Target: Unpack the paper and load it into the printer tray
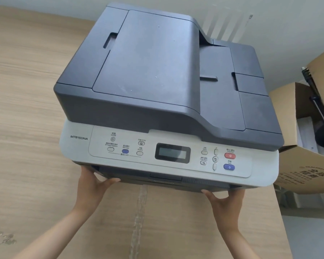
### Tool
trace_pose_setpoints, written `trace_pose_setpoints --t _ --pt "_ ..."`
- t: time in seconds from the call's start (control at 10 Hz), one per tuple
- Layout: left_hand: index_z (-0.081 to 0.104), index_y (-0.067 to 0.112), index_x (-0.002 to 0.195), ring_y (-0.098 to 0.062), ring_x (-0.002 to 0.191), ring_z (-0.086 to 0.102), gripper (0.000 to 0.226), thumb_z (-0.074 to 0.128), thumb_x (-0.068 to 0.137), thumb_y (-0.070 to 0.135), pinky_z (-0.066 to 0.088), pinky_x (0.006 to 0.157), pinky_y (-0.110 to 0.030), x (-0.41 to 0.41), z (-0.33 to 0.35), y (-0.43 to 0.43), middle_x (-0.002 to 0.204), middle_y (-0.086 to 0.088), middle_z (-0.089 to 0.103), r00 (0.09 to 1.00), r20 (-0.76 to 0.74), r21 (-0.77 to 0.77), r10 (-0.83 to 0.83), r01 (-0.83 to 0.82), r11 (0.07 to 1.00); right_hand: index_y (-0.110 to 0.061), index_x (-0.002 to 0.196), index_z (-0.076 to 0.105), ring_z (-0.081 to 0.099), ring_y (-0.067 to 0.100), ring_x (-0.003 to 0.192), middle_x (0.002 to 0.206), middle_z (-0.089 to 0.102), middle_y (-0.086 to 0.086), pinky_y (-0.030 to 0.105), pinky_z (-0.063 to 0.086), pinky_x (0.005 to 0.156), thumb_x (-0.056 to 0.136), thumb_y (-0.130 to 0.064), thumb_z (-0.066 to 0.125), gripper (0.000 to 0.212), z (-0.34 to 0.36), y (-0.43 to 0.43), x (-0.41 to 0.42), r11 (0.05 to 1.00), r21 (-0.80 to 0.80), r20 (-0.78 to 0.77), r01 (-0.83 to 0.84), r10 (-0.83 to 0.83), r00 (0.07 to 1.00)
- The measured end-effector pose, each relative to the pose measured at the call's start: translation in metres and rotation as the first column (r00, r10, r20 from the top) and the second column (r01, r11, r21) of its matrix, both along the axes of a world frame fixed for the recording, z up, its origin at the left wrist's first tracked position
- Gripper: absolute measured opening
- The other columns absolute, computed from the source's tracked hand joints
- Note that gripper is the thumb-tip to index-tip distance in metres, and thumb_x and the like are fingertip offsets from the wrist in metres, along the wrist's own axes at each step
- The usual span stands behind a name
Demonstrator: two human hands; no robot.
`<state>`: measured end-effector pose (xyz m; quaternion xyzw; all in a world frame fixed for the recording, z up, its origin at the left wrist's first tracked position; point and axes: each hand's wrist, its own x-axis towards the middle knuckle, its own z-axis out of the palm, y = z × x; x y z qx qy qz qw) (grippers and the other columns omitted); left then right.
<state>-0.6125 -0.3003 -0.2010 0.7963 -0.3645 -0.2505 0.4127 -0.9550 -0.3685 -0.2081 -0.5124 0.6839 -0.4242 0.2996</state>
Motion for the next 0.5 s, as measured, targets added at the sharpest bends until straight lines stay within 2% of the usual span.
trace_pose_setpoints --t 0.1,0.2,0.3,0.4,0.5 --pt "0.046 0.012 0.121 -0.011 0.095 0.05 0.077 0.088 0.056 0.01 0.041 0.083 -0.029 0.001 0.003 0.0 0.109 0.012 0.049 0.998 0.038 0.013 -0.043 0.042 0.999 -0.01 0.117 0.043 0.044 0.003 0.099 0.109 0.046 -0.006 0.026 0.039 0.094 0.048 0.0 0.091 0.084 0.003 0.001 0.003 1.0 0.028 0.002 -0.001 0.001 1.0" --pt "0.041 0.013 0.114 -0.017 0.076 0.055 0.072 0.087 0.058 0.009 0.043 0.074 -0.03 0.002 0.005 0.001 0.097 0.008 0.055 0.998 0.011 0.03 -0.062 0.061 0.998 -0.005 0.115 0.042 0.044 0.017 0.102 0.11 0.043 0.0 0.031 0.038 0.093 0.051 -0.001 0.09 0.081 0.008 0.002 0.003 0.998 0.057 0.001 -0.032 0.032 0.999" --pt "0.042 0.006 0.104 -0.027 0.076 0.059 0.06 0.084 0.063 0.011 0.046 0.068 -0.032 0.006 0.011 0.002 0.093 -0.007 0.057 0.995 0.008 0.111 -0.104 0.102 0.989 -0.007 0.114 0.042 0.046 0.02 0.099 0.108 0.045 0.002 0.031 0.04 0.09 0.053 0.0 0.089 0.077 0.02 0.0 0.003 0.993 0.081 0.008 -0.083 0.082 0.997" --pt "0.039 -0.001 0.12 -0.036 0.113 0.056 0.056 0.072 0.075 0.002 0.048 0.091 -0.041 0.021 0.014 0.005 0.116 -0.009 0.05 0.971 0.0 0.19 -0.241 0.236 0.953 -0.008 0.12 0.041 0.05 0.023 0.104 0.11 0.047 0.001 0.035 0.044 0.093 0.065 0.007 0.079 0.068 0.025 -0.002 -0.011 0.971 0.104 -0.049 -0.216 0.222 0.974" --pt "0.027 0.006 0.137 -0.032 0.128 0.048 0.066 0.062 0.081 -0.003 0.042 0.099 -0.041 0.042 0.033 0.015 0.14 -0.014 0.047 0.954 -0.005 0.213 -0.3 0.294 0.932 -0.005 0.133 0.038 0.053 0.032 0.118 0.126 0.053 0.011 0.039 0.045 0.097 0.076 0.012 0.065 0.065 0.041 0.002 -0.033 0.94 0.191 -0.161 -0.284 0.315 0.935"
